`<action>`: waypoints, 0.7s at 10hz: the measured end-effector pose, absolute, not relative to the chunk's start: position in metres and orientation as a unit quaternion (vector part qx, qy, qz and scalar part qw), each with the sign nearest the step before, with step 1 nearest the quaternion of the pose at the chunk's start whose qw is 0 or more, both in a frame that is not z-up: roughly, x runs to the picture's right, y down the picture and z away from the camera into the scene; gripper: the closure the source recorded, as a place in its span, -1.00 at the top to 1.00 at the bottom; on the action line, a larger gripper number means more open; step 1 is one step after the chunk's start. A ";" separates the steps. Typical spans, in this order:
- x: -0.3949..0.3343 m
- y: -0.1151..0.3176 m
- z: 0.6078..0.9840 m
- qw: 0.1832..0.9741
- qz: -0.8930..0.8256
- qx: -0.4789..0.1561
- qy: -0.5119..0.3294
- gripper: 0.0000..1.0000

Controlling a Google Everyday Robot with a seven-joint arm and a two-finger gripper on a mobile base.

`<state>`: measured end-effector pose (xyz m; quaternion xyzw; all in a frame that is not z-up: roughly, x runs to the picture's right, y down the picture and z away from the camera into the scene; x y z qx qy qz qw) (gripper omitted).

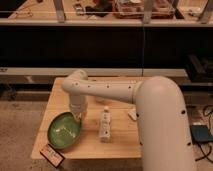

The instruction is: Drag the ceramic bowl in a circle

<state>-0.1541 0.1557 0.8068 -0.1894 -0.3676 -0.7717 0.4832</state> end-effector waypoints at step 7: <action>-0.209 0.114 0.854 0.532 -0.742 -0.166 -0.372 -1.00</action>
